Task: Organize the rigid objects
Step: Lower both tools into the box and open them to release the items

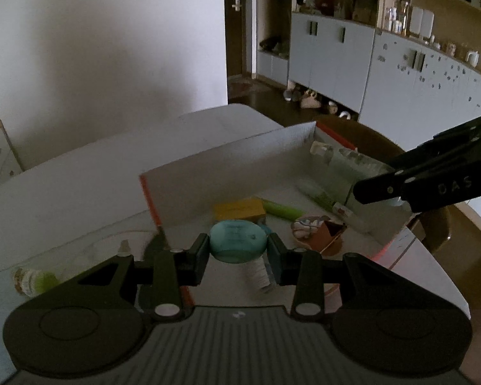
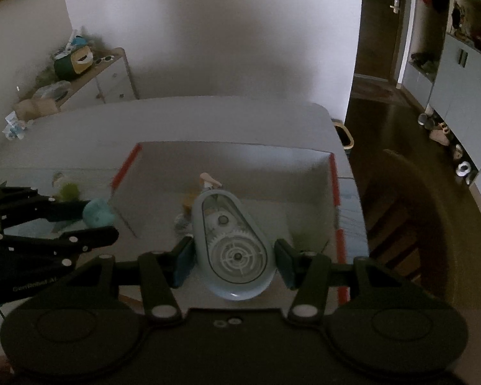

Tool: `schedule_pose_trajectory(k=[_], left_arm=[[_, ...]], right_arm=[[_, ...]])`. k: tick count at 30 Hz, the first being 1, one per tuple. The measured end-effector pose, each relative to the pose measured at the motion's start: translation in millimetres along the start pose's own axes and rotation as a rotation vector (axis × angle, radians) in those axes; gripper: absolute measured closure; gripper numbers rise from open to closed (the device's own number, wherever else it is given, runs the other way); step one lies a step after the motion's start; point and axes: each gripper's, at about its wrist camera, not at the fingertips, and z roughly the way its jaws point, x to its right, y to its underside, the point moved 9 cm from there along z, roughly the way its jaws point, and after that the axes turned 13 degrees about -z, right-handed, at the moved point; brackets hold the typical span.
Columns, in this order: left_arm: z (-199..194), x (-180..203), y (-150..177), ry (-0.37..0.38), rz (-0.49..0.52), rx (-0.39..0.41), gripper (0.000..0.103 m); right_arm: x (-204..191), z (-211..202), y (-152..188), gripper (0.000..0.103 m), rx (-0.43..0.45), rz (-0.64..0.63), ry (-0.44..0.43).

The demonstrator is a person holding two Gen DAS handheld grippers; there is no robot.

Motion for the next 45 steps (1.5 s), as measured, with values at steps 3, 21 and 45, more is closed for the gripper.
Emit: schedule_pose_trajectory(k=[3, 21, 45], left_arm=[[15, 4, -1, -0.017, -0.003, -0.024, 0.065], [112, 5, -35, -0.115, -0.045, -0.169, 0.065], [161, -2, -34, -0.128, -0.087, -0.259, 0.065]], right_arm=[[8, 7, 1, 0.049, -0.006, 0.0, -0.006], [23, 68, -3, 0.049, -0.085, -0.169, -0.057], [9, 112, 7, 0.05, -0.21, -0.331, -0.03]])
